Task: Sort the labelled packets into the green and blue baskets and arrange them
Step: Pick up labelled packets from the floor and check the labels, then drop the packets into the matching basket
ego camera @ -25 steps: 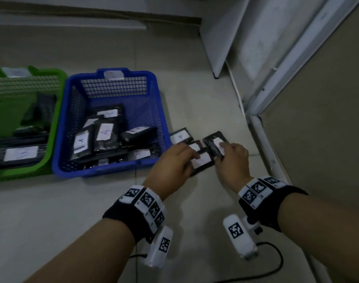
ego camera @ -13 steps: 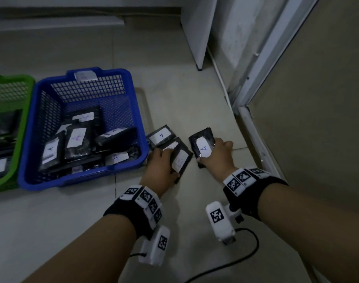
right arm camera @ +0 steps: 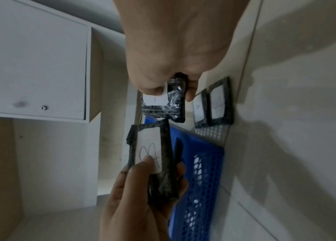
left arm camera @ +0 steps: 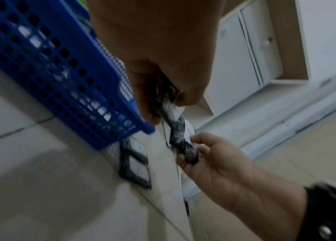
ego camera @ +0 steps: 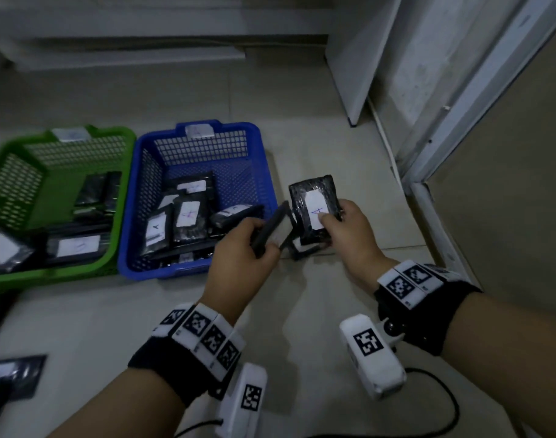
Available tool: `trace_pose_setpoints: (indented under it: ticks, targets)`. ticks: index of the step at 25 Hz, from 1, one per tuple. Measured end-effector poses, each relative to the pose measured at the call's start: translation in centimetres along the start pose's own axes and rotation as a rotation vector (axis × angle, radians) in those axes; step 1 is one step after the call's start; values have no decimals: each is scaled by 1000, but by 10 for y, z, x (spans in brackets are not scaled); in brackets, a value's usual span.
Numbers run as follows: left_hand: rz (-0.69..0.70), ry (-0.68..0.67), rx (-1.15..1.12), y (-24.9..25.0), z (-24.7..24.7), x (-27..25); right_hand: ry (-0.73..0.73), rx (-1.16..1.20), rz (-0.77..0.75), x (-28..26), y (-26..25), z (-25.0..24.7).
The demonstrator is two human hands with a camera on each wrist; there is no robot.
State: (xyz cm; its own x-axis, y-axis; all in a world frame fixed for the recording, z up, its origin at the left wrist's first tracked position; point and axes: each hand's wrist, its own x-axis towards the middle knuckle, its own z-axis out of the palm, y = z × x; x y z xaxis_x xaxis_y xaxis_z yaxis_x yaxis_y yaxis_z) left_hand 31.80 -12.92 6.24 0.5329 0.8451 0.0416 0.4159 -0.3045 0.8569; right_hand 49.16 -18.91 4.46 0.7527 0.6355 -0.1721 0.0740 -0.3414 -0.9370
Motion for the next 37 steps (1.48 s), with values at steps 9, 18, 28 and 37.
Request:
trace_pose_setpoints:
  ticks: [9,18,28,37]
  targets:
    - [-308,350,-301,-54,-107,14,-370,78,36,-18,-47,125]
    - [-292,657,34,-116,-190,8,-252,-530,-297,-25,-32,157]
    - [-181,456,529,-143,-177,12,-345,-640,-386,-43,-29,144]
    - [275,123,320,-50,-38,8,54,-582,-253,12,2,25]
